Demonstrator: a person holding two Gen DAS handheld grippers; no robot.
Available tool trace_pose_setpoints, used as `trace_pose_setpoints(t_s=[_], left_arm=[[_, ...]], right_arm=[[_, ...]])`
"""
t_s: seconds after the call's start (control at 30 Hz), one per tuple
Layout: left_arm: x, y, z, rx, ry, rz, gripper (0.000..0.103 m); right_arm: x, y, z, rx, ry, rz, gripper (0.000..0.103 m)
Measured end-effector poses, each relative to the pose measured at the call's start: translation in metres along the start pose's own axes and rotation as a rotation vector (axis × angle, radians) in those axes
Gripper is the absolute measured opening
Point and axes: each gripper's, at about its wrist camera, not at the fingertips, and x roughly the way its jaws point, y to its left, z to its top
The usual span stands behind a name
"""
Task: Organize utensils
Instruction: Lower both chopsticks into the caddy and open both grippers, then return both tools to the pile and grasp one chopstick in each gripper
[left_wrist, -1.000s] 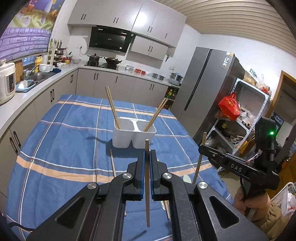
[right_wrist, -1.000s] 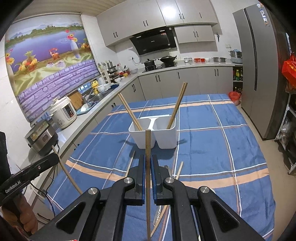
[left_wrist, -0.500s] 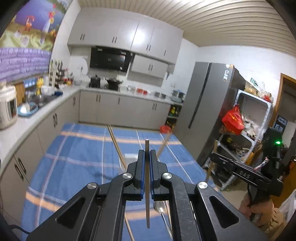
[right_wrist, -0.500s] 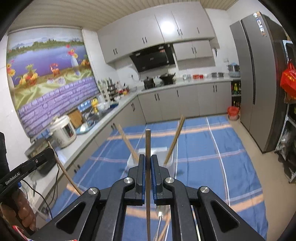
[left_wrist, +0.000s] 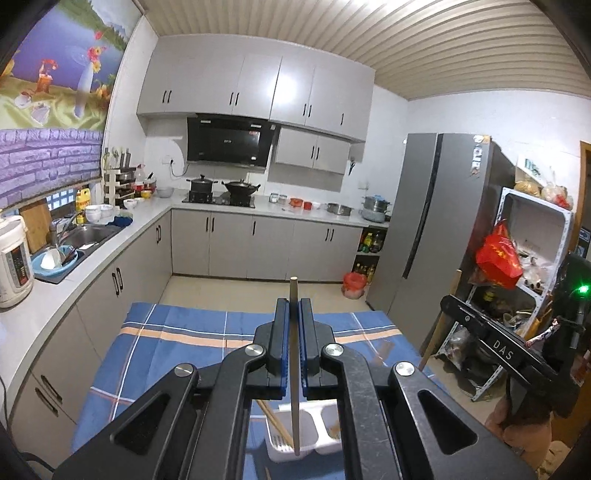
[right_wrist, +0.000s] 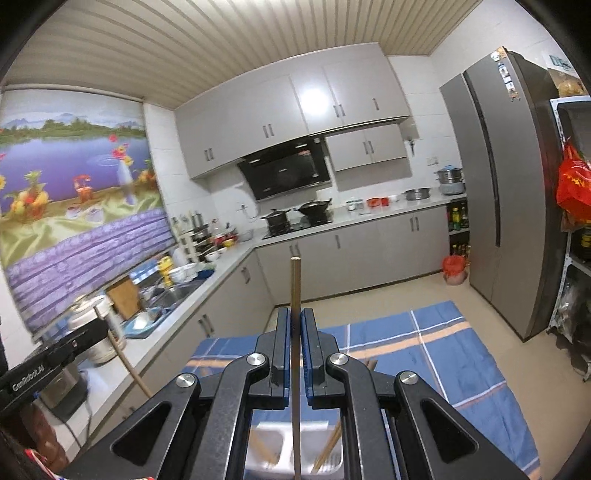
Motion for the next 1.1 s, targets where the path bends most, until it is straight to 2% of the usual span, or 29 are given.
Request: trace_pose_setpoints(t_s=[0.07, 0.23, 0.47, 0.63, 0.7, 0.77, 0.8, 1.0, 1.1], left_arm=[[0.025, 0.003, 0.0, 0.005, 0.016, 0.008, 0.004], [0.089, 0.007, -0.015, -0.009, 0.109, -0.017, 0.004], [0.139, 0.004, -0.045, -0.019, 0.225, -0.038, 0.004], [0.144, 0.004, -0.058, -0.024, 0.257, -0.04, 0.004], [0.144, 0.005, -0.058, -0.029, 0.258, -0.038, 0.004], [0.142, 0.008, -0.056, -0.038, 0.254, -0.041, 0.004], [0.14, 0.009, -0.053, -0.042, 0.249, -0.043, 0.004], [0.117, 0.009, -0.044, -0.068, 0.23, -0.053, 0.005], [0.095, 0.009, -0.041, -0.079, 0.213, -0.056, 0.005]], right_arm=[[0.021, -0.004, -0.002, 0.004, 0.012, -0.027, 0.006], [0.069, -0.015, -0.026, 0.021, 0.109, -0.052, 0.006], [0.104, -0.023, -0.062, 0.009, 0.238, -0.034, 0.006], [0.113, -0.03, -0.07, 0.022, 0.276, -0.015, 0.008], [0.113, -0.033, -0.07, 0.026, 0.277, -0.015, 0.013], [0.111, -0.035, -0.068, 0.03, 0.273, -0.01, 0.028], [0.108, -0.035, -0.067, 0.032, 0.268, -0.008, 0.03], [0.089, -0.032, -0.058, 0.038, 0.246, 0.007, 0.031], [0.069, -0.033, -0.053, 0.038, 0.225, 0.011, 0.035]])
